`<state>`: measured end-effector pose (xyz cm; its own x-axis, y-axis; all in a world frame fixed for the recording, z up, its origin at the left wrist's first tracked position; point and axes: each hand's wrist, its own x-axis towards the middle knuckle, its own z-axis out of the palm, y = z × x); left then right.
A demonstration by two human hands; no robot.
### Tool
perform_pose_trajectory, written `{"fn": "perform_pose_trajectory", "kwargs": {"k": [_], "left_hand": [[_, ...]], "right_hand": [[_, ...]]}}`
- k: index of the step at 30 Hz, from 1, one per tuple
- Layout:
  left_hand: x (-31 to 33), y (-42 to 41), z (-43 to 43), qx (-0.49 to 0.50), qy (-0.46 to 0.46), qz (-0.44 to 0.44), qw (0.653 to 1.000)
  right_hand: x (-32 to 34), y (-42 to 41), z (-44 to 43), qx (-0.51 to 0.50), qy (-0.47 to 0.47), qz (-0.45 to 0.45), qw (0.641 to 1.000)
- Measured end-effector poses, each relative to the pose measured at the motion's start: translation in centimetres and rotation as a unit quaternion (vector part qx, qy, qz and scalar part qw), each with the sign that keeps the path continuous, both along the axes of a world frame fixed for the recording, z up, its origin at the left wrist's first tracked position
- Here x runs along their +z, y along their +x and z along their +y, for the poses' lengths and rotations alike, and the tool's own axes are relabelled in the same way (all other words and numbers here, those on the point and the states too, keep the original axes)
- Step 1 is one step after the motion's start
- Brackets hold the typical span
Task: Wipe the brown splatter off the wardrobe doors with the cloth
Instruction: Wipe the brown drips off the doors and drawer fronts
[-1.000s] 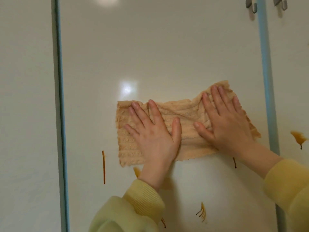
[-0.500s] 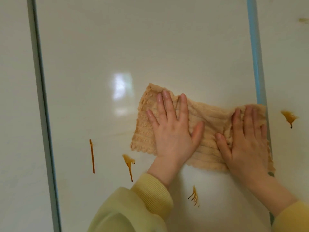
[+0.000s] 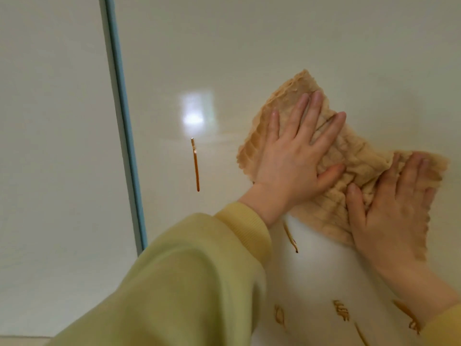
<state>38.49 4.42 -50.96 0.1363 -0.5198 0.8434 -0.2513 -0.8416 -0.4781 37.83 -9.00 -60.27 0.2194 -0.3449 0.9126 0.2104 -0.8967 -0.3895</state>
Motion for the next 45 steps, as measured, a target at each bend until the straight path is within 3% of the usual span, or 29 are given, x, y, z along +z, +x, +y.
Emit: {"fn": "perform_pose_trajectory", "kwargs": {"k": [6,14,20,25,30,35,45], "left_hand": [[0.3,1.5,5.2,-0.183,0.010,-0.023,0.983],[-0.7,0.6,14.1,-0.066,-0.059,-0.048,0.995],[-2.3,-1.5,15.6,0.054,-0.147,0.064,0.986],[-5.4,-1.9,14.8,0.069,-0.230,0.082,0.967],[-11.3,-1.9,12.7,0.063,-0.308,0.124,0.941],[-15.3,-1.9,10.4,0.071,-0.331,0.134,0.931],[-16.7,-1.6,7.9,0.059,-0.315,0.121,0.939]], "right_hand": [[0.1,0.2,4.8,0.017,0.015,-0.002,1.000],[2.3,0.2,11.5,0.033,-0.071,-0.013,0.997],[2.4,0.8,12.1,0.028,-0.149,-0.071,0.986],[1.6,1.3,11.0,0.013,-0.235,-0.113,0.965],[-0.8,0.9,9.1,0.026,-0.322,-0.080,0.943],[-3.6,0.6,6.6,0.038,-0.376,-0.049,0.924],[-5.3,0.7,3.1,0.021,-0.404,-0.046,0.913]]}}
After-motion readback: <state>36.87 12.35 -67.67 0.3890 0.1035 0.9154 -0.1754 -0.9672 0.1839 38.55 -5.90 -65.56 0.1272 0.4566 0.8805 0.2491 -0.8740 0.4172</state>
